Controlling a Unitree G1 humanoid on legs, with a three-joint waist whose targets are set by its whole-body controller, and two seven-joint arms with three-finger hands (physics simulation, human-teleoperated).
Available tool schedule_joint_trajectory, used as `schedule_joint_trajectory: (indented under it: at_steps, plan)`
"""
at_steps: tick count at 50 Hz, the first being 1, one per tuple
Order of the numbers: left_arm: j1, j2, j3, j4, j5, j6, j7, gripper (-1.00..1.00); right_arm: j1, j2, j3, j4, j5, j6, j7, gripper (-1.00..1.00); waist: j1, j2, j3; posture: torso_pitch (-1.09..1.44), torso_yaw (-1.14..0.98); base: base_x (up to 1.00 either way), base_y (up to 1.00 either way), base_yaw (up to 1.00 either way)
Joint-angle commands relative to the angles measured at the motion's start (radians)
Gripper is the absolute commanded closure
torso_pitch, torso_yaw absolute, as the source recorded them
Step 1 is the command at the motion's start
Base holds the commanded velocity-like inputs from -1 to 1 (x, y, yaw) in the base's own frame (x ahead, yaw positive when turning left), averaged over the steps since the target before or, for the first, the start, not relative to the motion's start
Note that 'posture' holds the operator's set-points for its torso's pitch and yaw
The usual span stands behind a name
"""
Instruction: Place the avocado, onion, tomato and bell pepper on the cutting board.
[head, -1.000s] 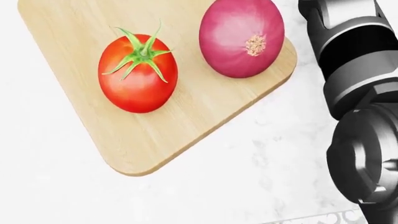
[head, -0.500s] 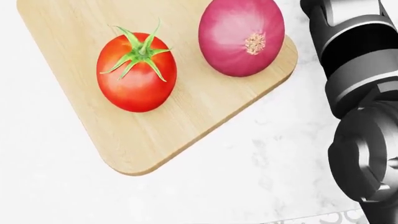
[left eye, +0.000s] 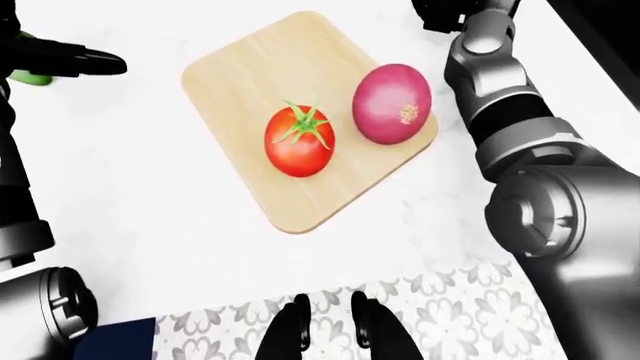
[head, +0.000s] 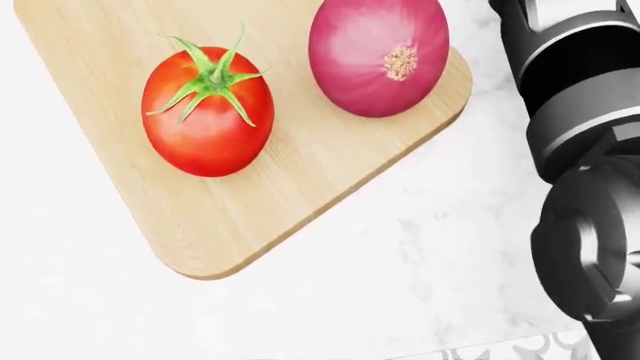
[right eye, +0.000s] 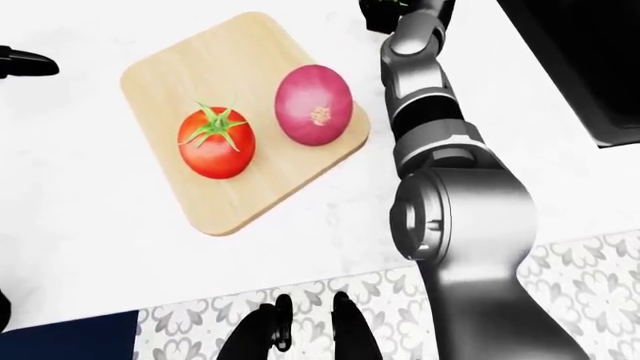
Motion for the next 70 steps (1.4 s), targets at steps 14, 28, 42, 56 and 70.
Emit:
schedule_joint_trajectory:
  at_steps: [14,28,42,56,70]
  plan:
    - [-0.011,0.021,0.016,-0.054,0.000,-0.026,0.006,-1.00,-0.041,-0.003,0.011,-0.025,-0.035,-0.034,0.032,0.64,0.001,0.006,-0.053,0.69,0.00,0.00,0.00,0.00]
    - [-0.021,0.011,0.010,-0.048,-0.002,-0.016,0.011,-1.00,-0.054,-0.014,0.016,-0.026,-0.045,-0.043,0.050,0.74,0.001,0.008,-0.058,0.61,0.00,0.00,0.00,0.00]
    - [-0.019,0.007,0.009,-0.058,0.003,-0.009,0.009,-1.00,-0.059,-0.017,0.020,-0.026,-0.045,-0.046,0.070,0.76,-0.002,0.001,-0.093,0.47,0.00,0.00,0.00,0.00]
    - [-0.013,0.004,0.011,-0.063,0.007,-0.010,0.011,-1.00,-0.063,-0.013,0.023,-0.027,-0.043,-0.043,0.082,0.77,0.000,-0.006,-0.169,0.33,0.00,0.00,0.00,0.00]
    - [-0.022,-0.006,0.008,-0.048,0.014,-0.011,0.021,-1.00,-0.088,0.011,0.055,-0.029,-0.053,0.002,0.329,0.76,-0.002,-0.004,-0.251,0.27,0.00,0.00,0.00,0.00]
